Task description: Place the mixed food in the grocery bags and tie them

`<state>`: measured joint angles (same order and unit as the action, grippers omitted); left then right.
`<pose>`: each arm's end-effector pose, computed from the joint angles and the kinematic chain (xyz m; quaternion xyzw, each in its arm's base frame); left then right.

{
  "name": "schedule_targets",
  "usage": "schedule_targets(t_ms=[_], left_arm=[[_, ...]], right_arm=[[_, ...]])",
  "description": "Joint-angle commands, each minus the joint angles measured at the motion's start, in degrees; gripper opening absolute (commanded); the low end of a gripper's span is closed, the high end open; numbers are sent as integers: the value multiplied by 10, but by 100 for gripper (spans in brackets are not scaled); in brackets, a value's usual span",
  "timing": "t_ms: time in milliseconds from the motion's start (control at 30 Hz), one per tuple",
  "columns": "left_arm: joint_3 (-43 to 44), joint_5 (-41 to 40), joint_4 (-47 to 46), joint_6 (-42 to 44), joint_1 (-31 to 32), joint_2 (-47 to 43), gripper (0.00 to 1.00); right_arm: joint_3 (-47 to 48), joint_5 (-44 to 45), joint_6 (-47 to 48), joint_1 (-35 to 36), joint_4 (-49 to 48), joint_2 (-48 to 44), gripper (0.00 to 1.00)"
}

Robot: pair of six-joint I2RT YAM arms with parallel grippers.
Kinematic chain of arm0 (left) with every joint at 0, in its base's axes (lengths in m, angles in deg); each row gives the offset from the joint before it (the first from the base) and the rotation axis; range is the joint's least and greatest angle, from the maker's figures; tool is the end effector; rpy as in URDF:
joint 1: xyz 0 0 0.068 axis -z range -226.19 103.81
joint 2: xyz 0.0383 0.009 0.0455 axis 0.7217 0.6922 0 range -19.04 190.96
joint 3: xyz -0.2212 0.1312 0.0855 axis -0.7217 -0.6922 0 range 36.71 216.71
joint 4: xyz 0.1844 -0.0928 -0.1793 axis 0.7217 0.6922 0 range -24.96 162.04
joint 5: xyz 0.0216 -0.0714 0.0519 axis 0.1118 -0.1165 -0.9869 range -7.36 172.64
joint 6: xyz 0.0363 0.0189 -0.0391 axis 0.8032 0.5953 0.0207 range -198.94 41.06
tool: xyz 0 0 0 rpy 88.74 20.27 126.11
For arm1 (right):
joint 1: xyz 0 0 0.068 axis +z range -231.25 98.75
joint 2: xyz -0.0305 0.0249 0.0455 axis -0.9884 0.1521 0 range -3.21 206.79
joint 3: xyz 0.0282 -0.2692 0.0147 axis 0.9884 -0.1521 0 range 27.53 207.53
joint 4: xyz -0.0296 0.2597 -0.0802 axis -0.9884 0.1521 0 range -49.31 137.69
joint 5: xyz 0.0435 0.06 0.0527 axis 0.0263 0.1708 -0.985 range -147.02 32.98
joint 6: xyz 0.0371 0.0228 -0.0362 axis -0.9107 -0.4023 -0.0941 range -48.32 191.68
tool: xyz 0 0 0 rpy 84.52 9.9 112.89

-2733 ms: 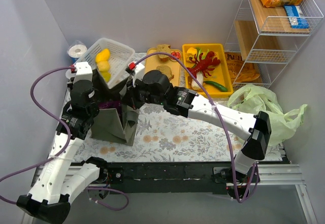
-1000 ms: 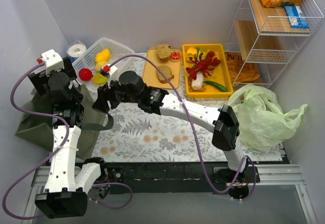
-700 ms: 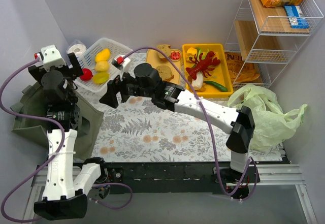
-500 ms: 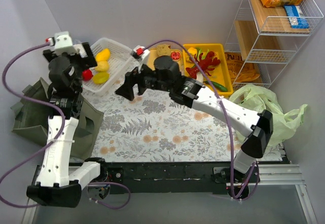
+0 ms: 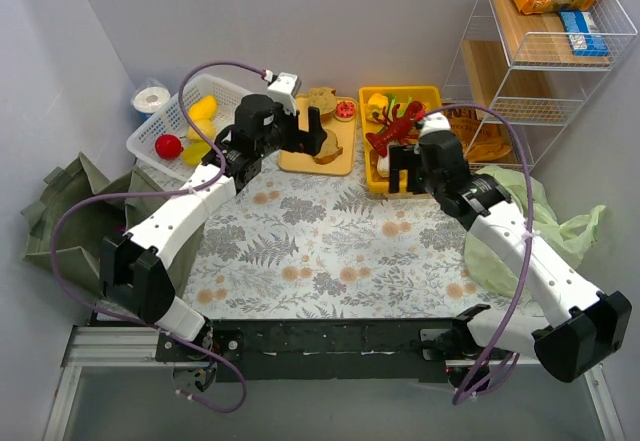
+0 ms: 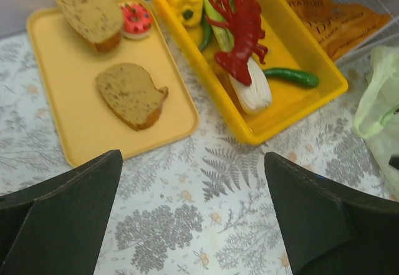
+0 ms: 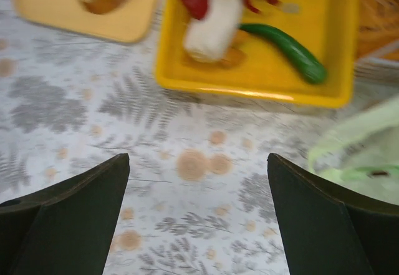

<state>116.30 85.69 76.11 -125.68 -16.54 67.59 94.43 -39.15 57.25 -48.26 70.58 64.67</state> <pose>0.3255 -0.1876 0.3679 -0.1047 0.8026 -0.3798 0.4478 0.2380 0.1400 0.3546 -0.0629 0.8604 0.0723 0.5006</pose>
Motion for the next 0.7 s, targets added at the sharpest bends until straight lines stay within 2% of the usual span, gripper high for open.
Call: schedule_targets(t_ms=[0,233,333,500,667], left_arm=[[-45,87,-30,-32,-1,-16,98],[-119,76,-32,-15,-1,-49,98],[-119,56,-28,-3,1,-51,98],[-124,14,-23,17,13,-51,98],[-125,22,-25,17,25,-50,98]], right_arm=[[-69,44,44,-72,25,-20,99],[-77,68,101,-170,17,92,98],[-83,84,130,-180,-8,119,98],[-127,61,200,-180,-95,141,97],[-122,70,218,-188,-105,198,93]])
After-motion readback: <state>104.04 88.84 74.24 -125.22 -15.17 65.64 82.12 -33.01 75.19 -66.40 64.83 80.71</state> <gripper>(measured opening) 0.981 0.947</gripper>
